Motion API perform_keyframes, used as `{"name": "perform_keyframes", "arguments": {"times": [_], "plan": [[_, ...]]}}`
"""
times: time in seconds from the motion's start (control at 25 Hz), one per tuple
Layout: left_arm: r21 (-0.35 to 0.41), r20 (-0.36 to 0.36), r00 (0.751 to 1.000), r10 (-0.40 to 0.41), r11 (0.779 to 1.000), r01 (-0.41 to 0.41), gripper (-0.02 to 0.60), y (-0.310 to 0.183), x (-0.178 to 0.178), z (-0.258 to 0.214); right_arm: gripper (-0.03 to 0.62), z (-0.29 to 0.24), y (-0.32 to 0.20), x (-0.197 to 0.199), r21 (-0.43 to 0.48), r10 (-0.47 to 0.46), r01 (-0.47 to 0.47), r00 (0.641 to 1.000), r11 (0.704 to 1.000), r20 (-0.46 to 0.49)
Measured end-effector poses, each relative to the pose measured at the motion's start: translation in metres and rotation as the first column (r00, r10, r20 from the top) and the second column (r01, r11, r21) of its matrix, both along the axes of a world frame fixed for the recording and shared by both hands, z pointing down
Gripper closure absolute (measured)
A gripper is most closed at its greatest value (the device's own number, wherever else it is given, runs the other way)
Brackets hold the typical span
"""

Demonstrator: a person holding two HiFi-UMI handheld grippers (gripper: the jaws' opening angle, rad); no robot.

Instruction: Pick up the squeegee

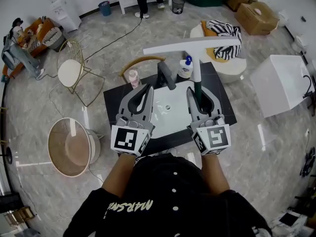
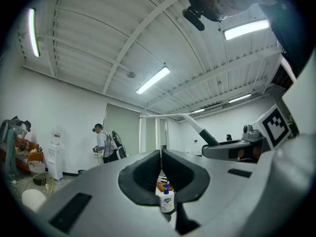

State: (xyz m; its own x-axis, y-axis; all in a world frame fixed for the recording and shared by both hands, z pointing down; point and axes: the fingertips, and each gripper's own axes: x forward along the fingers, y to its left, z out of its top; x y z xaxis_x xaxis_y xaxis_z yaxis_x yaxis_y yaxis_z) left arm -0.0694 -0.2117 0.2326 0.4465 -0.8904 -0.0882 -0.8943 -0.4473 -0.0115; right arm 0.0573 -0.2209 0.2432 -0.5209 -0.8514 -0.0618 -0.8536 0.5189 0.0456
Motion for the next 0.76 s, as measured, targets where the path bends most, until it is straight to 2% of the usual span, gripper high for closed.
{"name": "perform_keyframes", "arguments": {"times": [0.28,0.76], "plan": [[-0.005,-0.003,1.0,-0.004,1.0,0.004,0.563,0.0,-0.003,0.001,0.526,0.001,-0.002,-0.003,-0.041,-0.01,0.013,0.998,0.999,0.055],[-0.008,-0.013,1.0,-0.008,1.0,0.008,0.563,0.003,-0.004,0.007,0.526,0.005,0.001,-0.006,-0.032,-0.004,0.004,1.0,0.999,0.019]]}}
